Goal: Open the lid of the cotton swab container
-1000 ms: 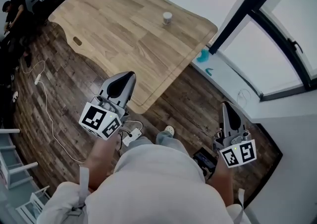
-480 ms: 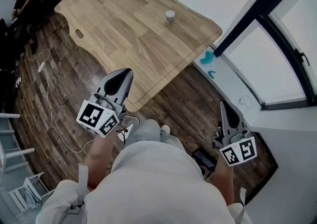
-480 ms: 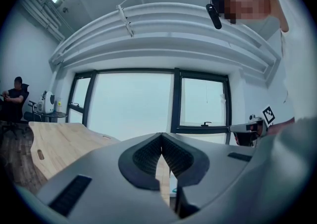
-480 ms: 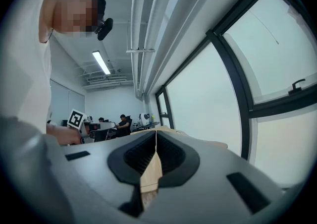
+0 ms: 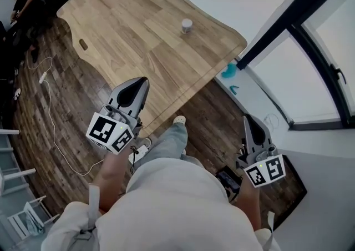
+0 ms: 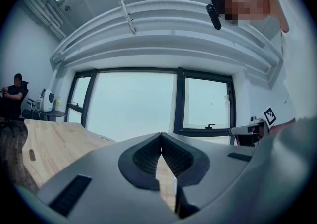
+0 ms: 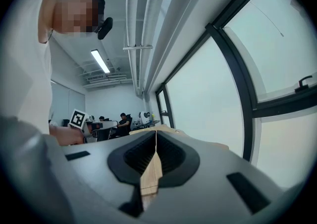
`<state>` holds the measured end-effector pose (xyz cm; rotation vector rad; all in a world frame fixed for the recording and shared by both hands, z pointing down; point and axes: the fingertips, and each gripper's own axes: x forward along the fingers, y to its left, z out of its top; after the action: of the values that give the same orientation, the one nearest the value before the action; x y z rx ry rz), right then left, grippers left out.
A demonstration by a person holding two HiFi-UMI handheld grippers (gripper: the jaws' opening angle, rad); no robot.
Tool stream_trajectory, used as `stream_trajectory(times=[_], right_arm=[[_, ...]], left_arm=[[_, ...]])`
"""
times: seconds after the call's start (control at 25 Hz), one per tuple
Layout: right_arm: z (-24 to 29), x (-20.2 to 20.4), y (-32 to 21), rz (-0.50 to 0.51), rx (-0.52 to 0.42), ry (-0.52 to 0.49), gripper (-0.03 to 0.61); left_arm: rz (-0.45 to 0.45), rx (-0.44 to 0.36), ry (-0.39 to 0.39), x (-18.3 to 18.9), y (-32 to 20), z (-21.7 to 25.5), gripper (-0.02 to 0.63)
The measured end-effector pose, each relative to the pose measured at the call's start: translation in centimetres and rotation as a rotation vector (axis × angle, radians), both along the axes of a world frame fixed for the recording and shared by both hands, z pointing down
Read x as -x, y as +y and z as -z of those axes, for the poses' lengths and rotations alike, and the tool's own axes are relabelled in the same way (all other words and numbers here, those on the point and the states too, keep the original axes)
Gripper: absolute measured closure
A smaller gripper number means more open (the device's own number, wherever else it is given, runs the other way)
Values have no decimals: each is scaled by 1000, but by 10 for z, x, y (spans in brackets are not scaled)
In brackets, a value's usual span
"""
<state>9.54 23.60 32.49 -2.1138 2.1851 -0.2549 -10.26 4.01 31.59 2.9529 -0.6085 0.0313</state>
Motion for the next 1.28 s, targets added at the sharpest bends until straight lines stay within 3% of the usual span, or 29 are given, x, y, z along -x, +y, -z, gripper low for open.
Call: stream_trajectory(times=[0.52,1.0,1.28], right_arm=[[14,-44,-107,61,-2,18,557],[8,-49,-209,140,35,-7,557],[1,-61,-243,201,50,-15,557]], left_arm=[[8,-6,43,-55,-95,8,601],[17,32,31,-55,-151,-7,601],[91,49,28,-48,-164,-13,601]])
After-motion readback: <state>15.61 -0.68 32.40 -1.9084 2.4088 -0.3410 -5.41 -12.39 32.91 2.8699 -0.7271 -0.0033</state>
